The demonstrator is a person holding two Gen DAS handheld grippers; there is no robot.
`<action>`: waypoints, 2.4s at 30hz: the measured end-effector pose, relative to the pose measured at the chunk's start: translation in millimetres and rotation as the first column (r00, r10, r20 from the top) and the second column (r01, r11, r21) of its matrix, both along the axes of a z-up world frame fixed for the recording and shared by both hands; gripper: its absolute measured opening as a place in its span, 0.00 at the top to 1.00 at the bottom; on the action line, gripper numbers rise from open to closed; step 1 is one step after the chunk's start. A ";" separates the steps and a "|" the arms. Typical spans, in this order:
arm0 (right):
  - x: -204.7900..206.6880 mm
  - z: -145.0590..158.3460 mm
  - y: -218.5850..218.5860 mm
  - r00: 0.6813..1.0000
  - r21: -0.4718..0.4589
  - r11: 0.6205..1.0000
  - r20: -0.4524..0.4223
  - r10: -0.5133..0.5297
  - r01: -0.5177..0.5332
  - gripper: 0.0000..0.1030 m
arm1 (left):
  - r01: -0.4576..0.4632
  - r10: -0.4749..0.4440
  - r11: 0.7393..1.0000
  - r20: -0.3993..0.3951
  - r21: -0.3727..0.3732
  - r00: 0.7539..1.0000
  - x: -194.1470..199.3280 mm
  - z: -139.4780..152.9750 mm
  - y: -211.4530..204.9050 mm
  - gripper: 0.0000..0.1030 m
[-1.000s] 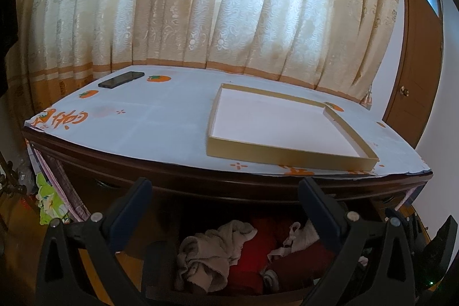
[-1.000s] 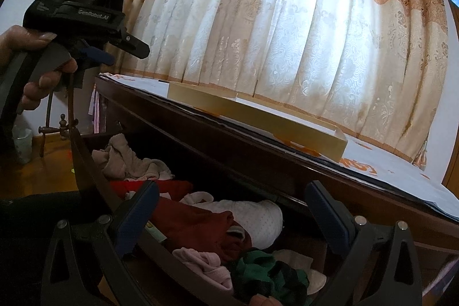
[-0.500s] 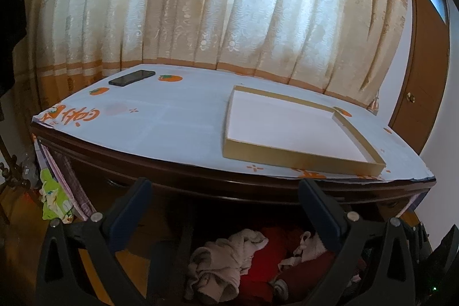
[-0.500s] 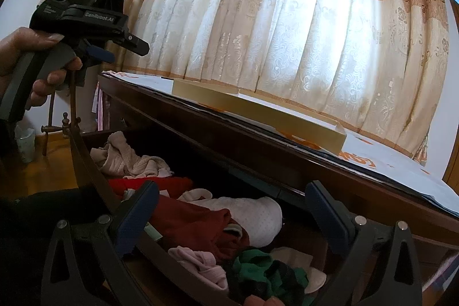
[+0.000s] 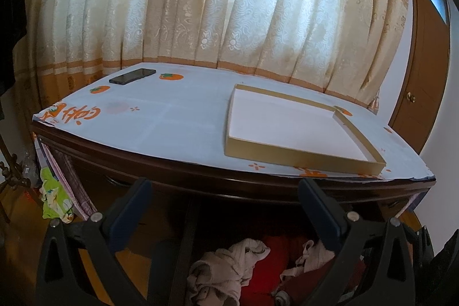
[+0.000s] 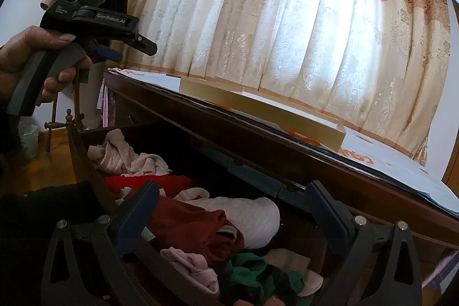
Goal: Take underwear out of drawer
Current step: 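Move both tools over the clothes in the open drawer, then grasp beige underwear with left tool while right tool grasps white dotted underwear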
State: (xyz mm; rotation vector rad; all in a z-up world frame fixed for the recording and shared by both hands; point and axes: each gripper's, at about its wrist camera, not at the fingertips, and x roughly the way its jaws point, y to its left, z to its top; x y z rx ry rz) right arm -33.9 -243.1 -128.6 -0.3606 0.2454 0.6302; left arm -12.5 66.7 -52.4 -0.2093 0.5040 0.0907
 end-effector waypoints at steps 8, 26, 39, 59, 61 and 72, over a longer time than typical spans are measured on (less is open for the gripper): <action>-1.8 0.3 -3.4 1.000 -0.016 1.000 -0.002 0.015 -0.015 0.00 | 0.015 -0.015 1.000 -0.010 0.000 1.000 1.6 0.1 -3.4 0.00; 4.0 -0.2 -4.3 0.999 -0.035 0.999 -0.042 0.027 -0.028 0.00 | 0.053 -0.052 0.998 -0.052 0.019 0.997 2.9 -3.2 -8.7 0.00; 17.5 4.3 -6.0 0.986 -0.025 0.999 -0.161 0.040 -0.045 0.00 | 0.103 -0.093 0.992 -0.118 0.079 0.989 7.2 -20.2 -17.4 0.00; 90.9 22.9 -3.4 0.811 -0.027 0.981 -0.559 -0.173 0.191 0.00 | 0.285 -0.224 0.939 -0.289 0.192 0.931 25.2 -49.0 -35.9 0.00; 101.4 17.3 -2.8 0.758 -0.033 0.977 -0.625 -0.186 0.213 0.00 | 0.326 -0.252 0.925 -0.328 0.195 0.910 28.5 -55.7 -39.2 0.00; 126.2 -19.6 6.5 0.602 -0.077 0.964 -0.768 -0.221 0.256 0.00 | 0.450 -0.336 0.875 -0.444 0.180 0.831 32.7 -76.6 -46.7 0.00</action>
